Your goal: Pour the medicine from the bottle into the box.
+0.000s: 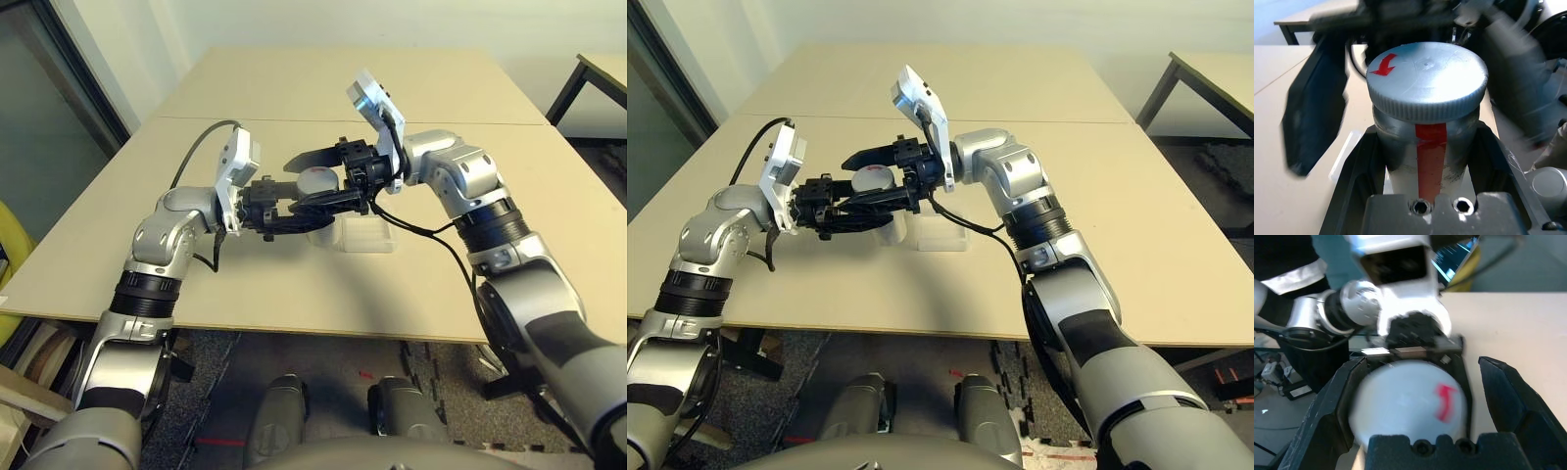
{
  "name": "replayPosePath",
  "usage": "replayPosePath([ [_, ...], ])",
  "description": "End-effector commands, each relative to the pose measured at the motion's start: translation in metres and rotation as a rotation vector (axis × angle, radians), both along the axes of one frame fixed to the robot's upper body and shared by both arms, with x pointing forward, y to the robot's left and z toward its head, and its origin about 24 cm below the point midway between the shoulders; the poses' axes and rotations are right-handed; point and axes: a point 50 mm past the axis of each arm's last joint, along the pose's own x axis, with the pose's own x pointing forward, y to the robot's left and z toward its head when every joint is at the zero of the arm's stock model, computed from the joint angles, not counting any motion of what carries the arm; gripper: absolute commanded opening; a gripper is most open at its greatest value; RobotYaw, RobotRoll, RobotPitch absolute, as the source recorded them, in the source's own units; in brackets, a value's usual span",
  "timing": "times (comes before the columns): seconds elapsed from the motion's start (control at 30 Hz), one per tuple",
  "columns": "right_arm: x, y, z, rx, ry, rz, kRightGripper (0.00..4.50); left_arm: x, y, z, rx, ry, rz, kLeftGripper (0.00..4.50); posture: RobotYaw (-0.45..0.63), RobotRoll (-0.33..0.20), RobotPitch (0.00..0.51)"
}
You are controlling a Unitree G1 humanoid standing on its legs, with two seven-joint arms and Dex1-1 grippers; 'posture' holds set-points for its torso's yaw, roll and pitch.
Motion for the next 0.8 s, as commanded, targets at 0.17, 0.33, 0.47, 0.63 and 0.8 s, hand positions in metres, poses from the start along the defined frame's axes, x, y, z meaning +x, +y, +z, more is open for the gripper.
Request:
replayPosePath([
  [0.17,0.014,-0.016,0.010,0.012,-0.031,-0.082,4.50,-0.005,-0.002,0.001,0.007,0.001,-0.020,2.54,0.04,0.000,0.000],
  [0.33,0.019,-0.031,0.013,0.012,-0.034,-0.115,4.50,-0.005,0.001,0.001,0.007,0.003,-0.010,2.54,0.04,0.000,0.000],
  [0.47,0.019,-0.043,0.016,0.025,-0.022,-0.135,4.50,-0.005,0.001,0.001,0.005,0.003,-0.003,2.54,0.04,0.000,0.000],
  [0.63,0.018,-0.055,0.016,0.022,-0.015,-0.150,4.50,-0.005,0.001,0.000,0.002,0.003,-0.001,2.54,0.04,0.000,0.000],
  [0.8,0.016,-0.070,0.014,0.009,-0.006,-0.174,4.50,-0.005,0.002,0.001,0.001,0.001,0.004,2.54,0.04,0.000,0.000],
])
